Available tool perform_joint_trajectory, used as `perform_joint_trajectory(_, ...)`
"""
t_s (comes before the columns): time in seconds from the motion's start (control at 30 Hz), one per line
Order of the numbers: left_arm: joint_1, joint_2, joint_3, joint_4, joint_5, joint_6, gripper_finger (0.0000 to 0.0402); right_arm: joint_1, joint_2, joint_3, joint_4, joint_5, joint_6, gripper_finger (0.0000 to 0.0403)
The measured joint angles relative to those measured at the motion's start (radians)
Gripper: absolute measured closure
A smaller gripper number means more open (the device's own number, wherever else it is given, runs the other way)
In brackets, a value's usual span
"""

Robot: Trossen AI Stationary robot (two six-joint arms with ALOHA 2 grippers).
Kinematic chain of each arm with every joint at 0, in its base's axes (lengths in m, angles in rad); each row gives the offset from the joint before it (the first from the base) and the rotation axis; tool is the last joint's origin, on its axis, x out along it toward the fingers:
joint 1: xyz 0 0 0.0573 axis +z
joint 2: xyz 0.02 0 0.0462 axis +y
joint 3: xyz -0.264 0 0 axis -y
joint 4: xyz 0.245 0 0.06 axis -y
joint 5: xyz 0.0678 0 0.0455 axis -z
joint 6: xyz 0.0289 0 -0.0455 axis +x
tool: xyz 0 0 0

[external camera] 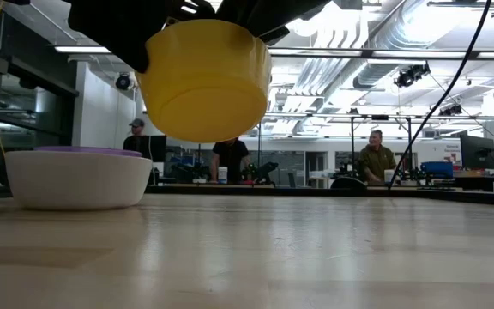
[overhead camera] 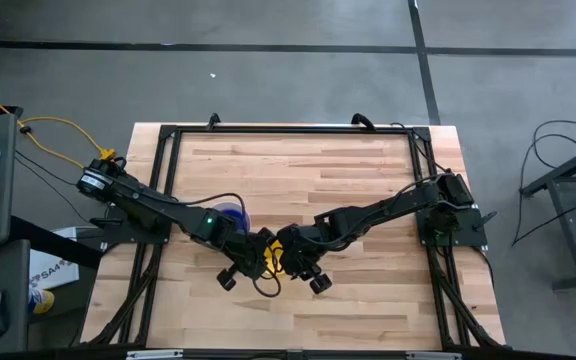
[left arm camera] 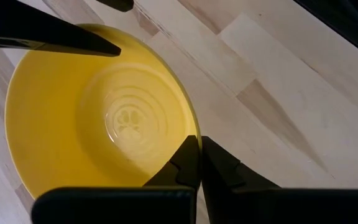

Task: Nest bowls inside each other
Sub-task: Stack the yellow bowl on the violet bowl

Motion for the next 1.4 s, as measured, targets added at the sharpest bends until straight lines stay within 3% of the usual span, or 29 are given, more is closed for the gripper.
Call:
perform_joint_trajectory(0.17,0.001,0.0,0.0,0.001,0.003,-0.001,0.0402,0.0,-0.005,0.0,0.002,0.044,0.0,0.0292)
perform_joint_trajectory(1.4,0.0,0.0,0.001,-0.017,0.023,-0.087,0.0401,0.016,-0.023,0.0,-0.034,0.056,-0.011,0.0292)
